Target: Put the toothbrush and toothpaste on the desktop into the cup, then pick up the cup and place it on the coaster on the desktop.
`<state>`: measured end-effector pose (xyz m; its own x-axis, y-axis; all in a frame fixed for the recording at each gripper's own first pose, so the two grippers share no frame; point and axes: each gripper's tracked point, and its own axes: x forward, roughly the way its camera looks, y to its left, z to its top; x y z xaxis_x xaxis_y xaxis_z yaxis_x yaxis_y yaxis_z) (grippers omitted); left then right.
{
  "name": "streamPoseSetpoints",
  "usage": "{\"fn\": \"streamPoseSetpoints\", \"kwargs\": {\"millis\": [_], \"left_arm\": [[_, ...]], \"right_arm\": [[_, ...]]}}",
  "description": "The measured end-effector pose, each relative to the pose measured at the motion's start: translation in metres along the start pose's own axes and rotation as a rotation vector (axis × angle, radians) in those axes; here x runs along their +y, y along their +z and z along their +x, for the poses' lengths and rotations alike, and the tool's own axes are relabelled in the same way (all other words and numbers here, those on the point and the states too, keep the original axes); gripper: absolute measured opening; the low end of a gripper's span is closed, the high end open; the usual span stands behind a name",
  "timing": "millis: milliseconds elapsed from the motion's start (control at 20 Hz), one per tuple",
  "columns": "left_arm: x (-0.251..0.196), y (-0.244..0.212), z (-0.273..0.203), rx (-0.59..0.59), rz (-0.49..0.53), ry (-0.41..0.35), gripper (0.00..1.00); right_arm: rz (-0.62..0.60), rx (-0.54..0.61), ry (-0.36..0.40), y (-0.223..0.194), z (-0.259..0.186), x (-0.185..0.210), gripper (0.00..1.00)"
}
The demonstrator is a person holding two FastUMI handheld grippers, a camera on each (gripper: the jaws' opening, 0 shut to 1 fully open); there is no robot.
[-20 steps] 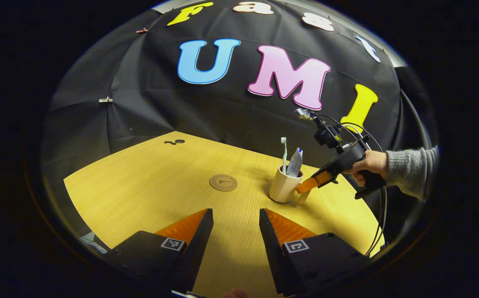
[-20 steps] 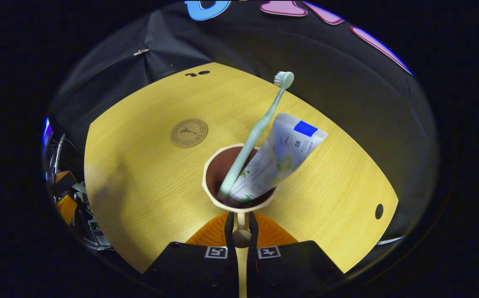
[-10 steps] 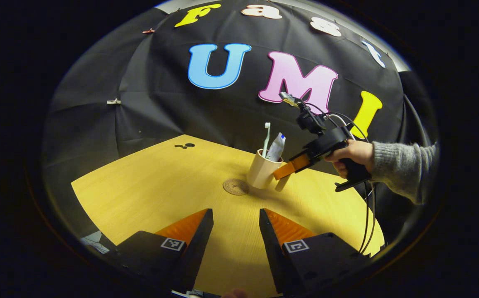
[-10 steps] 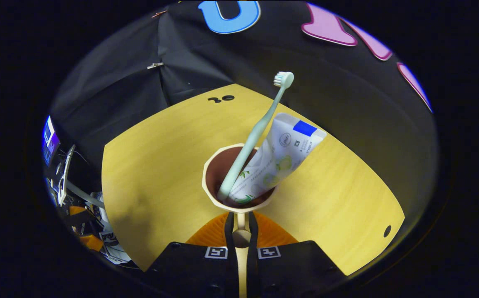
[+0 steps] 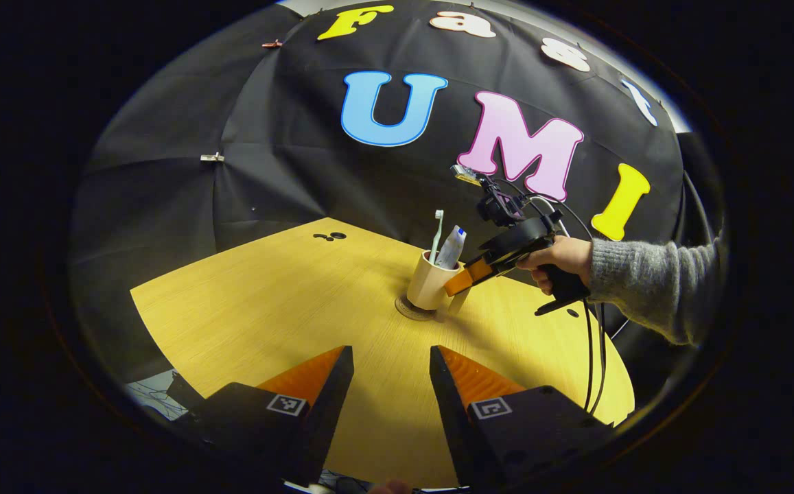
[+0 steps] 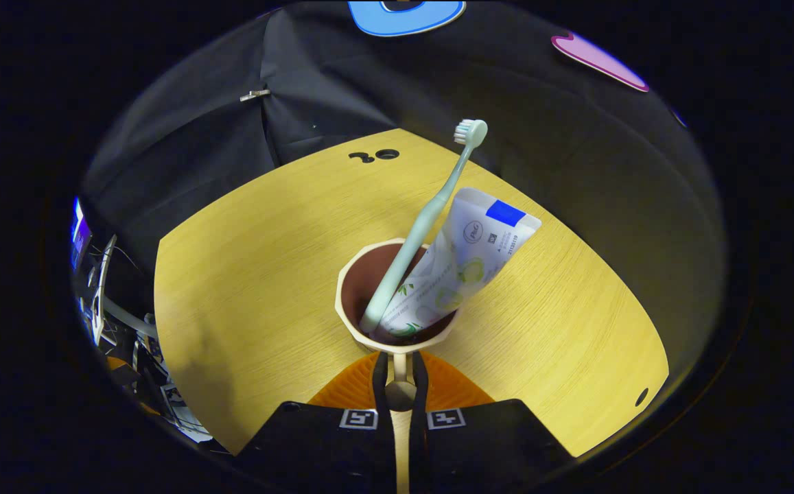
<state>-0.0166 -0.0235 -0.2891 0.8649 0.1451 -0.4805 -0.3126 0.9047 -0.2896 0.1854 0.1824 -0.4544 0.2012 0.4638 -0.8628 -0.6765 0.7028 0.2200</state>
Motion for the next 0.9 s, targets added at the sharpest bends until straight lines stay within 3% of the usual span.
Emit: {"fn": "streamPoseSetpoints", "kwargs": {"millis": [600, 650, 700, 750, 800, 900], "left_arm": [[0.005, -0.002, 0.012, 0.008, -0.017, -0.006, 0.72], [0.004, -0.001, 0.013, 0.01, -0.019, -0.006, 0.72], [0.004, -0.001, 0.016, 0.011, -0.021, -0.009, 0.72], [0.003, 0.0, 0.017, 0.01, -0.022, -0.013, 0.72], [0.001, 0.0, 0.017, 0.011, -0.022, -0.016, 0.72], [0.002, 0.001, 0.016, 0.011, -0.018, -0.016, 0.72]], "right_arm": [[-0.009, 0.041, -0.001, -0.008, 0.016, 0.003, 0.11], [-0.012, 0.038, -0.002, -0.008, 0.017, 0.004, 0.05], [-0.016, 0.04, -0.003, -0.008, 0.015, 0.004, 0.14], [-0.016, 0.04, -0.004, -0.008, 0.016, 0.005, 0.17], [-0.013, 0.04, -0.008, -0.008, 0.015, 0.004, 0.13], [-0.011, 0.049, -0.02, -0.011, 0.015, 0.002, 0.24]]}}
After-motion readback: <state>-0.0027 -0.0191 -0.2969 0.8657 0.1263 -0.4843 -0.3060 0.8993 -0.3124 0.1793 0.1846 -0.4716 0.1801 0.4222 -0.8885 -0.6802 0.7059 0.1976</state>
